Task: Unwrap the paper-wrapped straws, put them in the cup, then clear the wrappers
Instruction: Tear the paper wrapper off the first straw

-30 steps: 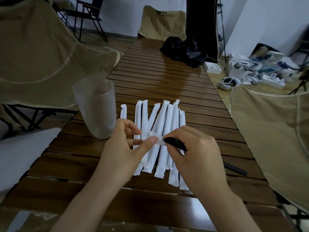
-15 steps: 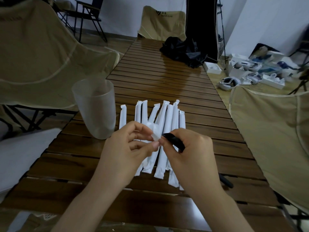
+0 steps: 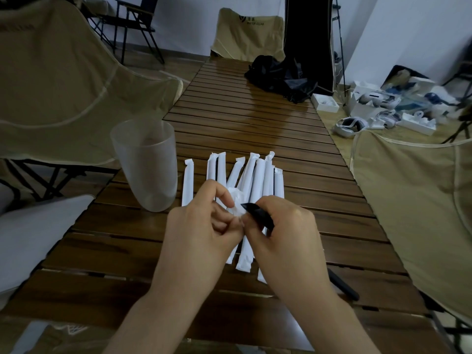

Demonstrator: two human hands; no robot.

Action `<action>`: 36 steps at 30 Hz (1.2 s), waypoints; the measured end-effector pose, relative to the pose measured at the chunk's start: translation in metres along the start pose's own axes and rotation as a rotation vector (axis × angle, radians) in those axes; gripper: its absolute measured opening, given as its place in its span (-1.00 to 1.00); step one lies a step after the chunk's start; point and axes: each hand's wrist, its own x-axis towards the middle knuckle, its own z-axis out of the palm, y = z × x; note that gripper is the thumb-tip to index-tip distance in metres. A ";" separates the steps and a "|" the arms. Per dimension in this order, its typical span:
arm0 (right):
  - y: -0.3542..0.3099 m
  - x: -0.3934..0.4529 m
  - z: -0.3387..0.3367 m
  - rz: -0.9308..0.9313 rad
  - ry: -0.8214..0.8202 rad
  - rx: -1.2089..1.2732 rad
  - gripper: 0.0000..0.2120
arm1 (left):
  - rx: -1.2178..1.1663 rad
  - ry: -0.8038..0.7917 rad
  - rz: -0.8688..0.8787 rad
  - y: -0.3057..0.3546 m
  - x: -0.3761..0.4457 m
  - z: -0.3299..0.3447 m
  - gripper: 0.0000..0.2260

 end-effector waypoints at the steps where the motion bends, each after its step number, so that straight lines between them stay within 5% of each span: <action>1: -0.001 0.000 0.000 0.007 0.010 0.001 -0.81 | -0.001 0.001 -0.002 0.000 0.000 0.000 -0.72; 13: -0.004 -0.001 -0.001 0.124 0.039 0.022 -0.81 | -0.311 -0.057 -0.196 0.004 0.004 -0.002 -0.83; 23: -0.003 0.005 -0.008 0.008 -0.078 -0.083 -0.89 | -0.126 -0.099 -0.032 -0.013 0.005 0.001 -0.77; 28: -0.002 0.006 -0.009 -0.016 -0.106 -0.062 -0.90 | 0.009 -0.039 0.105 -0.017 0.006 0.000 -0.92; 36: -0.009 0.003 -0.010 0.119 0.097 0.031 -0.74 | -0.378 0.076 -0.196 0.003 0.001 0.008 -0.91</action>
